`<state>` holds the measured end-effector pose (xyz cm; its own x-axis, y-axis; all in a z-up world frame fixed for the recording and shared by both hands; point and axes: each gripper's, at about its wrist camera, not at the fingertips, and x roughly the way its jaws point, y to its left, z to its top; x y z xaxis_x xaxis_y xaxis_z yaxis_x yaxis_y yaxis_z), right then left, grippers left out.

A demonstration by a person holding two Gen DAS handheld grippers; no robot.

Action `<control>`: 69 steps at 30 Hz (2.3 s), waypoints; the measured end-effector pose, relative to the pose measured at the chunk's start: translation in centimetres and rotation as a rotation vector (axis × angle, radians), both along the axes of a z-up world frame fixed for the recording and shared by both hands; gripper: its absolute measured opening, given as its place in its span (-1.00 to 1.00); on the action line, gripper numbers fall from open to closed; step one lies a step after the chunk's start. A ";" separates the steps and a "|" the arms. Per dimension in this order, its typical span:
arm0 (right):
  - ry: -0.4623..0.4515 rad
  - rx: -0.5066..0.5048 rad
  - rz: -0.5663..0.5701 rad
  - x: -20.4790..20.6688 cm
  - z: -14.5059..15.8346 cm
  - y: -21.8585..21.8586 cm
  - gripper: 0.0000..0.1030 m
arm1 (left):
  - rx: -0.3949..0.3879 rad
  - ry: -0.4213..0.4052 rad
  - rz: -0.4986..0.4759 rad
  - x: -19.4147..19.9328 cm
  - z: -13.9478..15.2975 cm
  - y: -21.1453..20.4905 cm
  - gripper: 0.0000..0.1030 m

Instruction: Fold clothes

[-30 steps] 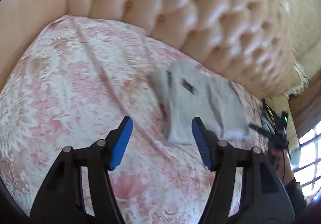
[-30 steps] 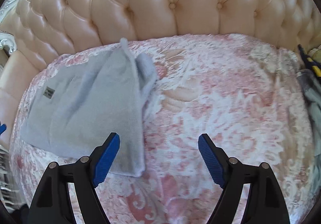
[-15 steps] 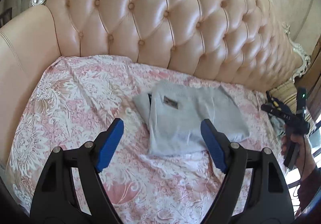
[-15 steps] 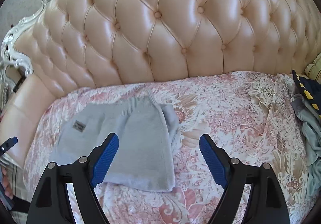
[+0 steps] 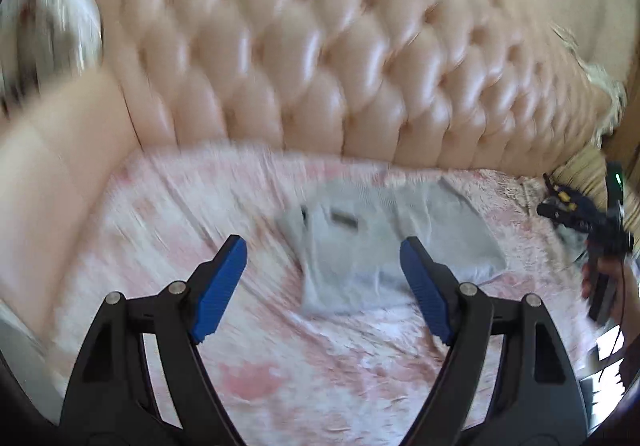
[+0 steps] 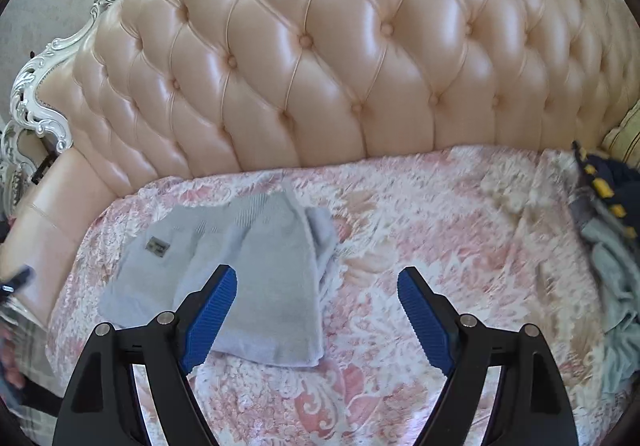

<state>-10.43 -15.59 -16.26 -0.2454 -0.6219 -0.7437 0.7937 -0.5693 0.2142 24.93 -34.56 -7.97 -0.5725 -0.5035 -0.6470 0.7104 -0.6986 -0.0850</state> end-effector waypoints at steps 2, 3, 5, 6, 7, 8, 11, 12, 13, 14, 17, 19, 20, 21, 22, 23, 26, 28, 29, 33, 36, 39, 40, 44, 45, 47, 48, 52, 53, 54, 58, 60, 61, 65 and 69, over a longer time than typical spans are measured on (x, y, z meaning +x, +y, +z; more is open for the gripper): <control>0.017 -0.013 0.006 0.2 0.8 0.1 0.63 | -0.144 -0.022 0.009 1.0 4.5 2.3 0.57; 0.019 -0.016 0.010 0.3 1.1 0.1 0.63 | -0.218 -0.035 0.017 1.5 6.7 3.4 0.58; 0.026 -0.017 0.017 0.6 1.5 -0.1 0.63 | -0.391 -0.089 0.083 2.8 11.1 6.0 0.58; 0.030 -0.016 0.025 0.8 1.6 -0.1 0.63 | -0.475 -0.112 0.118 3.6 13.2 7.3 0.61; 0.029 -0.015 0.029 0.9 1.7 -0.1 0.63 | -0.562 -0.139 0.159 4.3 15.3 8.6 0.67; 0.027 -0.018 0.028 1.0 1.7 -0.1 0.63 | -0.661 -0.189 0.230 5.1 17.5 9.8 0.83; 0.014 -0.026 0.027 1.1 1.8 0.1 0.63 | -0.838 -0.318 0.381 6.7 20.4 11.7 0.91; 0.011 -0.030 0.026 1.2 1.8 0.2 0.63 | -0.834 -0.305 0.409 7.6 20.9 12.0 0.91; 0.007 -0.035 0.024 1.3 1.8 0.3 0.63 | -0.767 -0.281 0.394 8.3 20.7 12.1 0.91; 0.003 -0.037 0.027 1.5 1.8 0.4 0.63 | -0.697 -0.262 0.375 9.1 20.5 12.0 0.91; 0.003 -0.040 0.033 1.6 2.0 0.5 0.63 | -0.510 -0.325 0.301 9.8 18.1 10.6 0.82; 0.008 -0.040 0.034 1.7 2.2 0.6 0.63 | -0.548 -0.349 0.317 10.1 18.8 11.0 0.78; 0.010 -0.039 0.035 1.7 2.3 0.6 0.63 | -0.544 -0.355 0.315 10.2 18.8 10.9 0.80; 0.012 -0.039 0.035 1.8 2.4 0.7 0.63 | -0.539 -0.361 0.312 10.4 18.8 10.9 0.82; 0.014 -0.039 0.036 1.8 2.5 0.7 0.63 | -0.535 -0.367 0.310 10.6 18.9 10.8 0.82; 0.017 -0.039 0.036 1.8 2.7 0.8 0.63 | -0.530 -0.373 0.307 10.8 18.9 10.7 0.82; 0.003 -0.041 0.038 1.8 2.8 0.7 0.63 | -0.592 -0.369 0.291 11.8 19.7 12.2 0.87; 0.027 -0.041 0.048 2.0 3.0 0.7 0.63 | -0.625 -0.413 0.305 12.5 19.5 12.5 0.98; 0.032 -0.034 0.049 2.0 2.8 0.6 0.63 | -0.604 -0.462 0.304 12.9 19.2 12.3 0.98; 0.000 -0.039 0.045 2.1 2.4 0.2 0.63 | -0.654 -0.392 0.351 15.8 21.2 14.7 0.99; 0.001 -0.032 0.053 2.4 2.0 -0.2 0.63 | -0.578 -0.458 0.391 17.3 20.0 14.4 0.99; -0.013 -0.034 0.060 2.7 1.9 -0.5 0.63 | -0.521 -0.459 0.435 18.9 19.3 14.5 0.99; -0.011 -0.037 0.066 2.9 2.0 -0.6 0.63 | -0.501 -0.470 0.443 19.2 18.8 14.4 0.99; -0.009 -0.054 0.071 3.3 2.8 -0.7 0.63 | -0.494 -0.443 0.405 18.8 18.0 13.8 0.99; -0.009 -0.058 0.066 3.3 3.0 -0.6 0.63 | -0.491 -0.422 0.375 18.4 17.9 13.6 0.99; -0.011 -0.073 0.061 3.4 3.7 -0.2 0.63 | -0.523 -0.365 0.290 17.1 18.6 14.0 0.99; -0.012 -0.086 0.058 3.3 4.1 0.1 0.63 | -0.533 -0.336 0.247 16.3 18.9 14.3 0.99; -0.018 -0.135 0.044 3.2 5.9 1.3 0.63 | -0.534 -0.280 0.094 12.1 19.5 16.3 0.99; -0.025 -0.165 0.046 3.3 6.4 1.8 0.63 | -0.541 -0.278 0.074 11.2 19.3 16.8 0.99; -0.026 -0.193 0.055 3.5 7.0 2.4 0.63 | -0.549 -0.276 0.055 10.4 19.0 17.3 0.99; -0.001 -0.296 0.052 4.6 9.1 4.5 0.63 | -0.516 -0.200 -0.054 7.6 17.6 19.0 0.99; 0.014 -0.305 0.019 4.9 9.4 5.4 0.65 | -0.485 -0.073 -0.128 5.6 16.6 19.1 0.99; 0.032 -0.284 -0.018 5.1 9.2 5.6 0.70 | -0.429 -0.033 -0.178 3.9 15.2 18.4 0.99; 0.039 -0.217 -0.106 5.3 6.4 6.2 1.00 | -0.271 -0.020 -0.159 -2.0 7.4 15.4 0.99; 0.062 -0.139 -0.108 6.1 3.4 6.8 1.00 | -0.212 -0.097 -0.116 -4.9 -2.0 10.5 0.99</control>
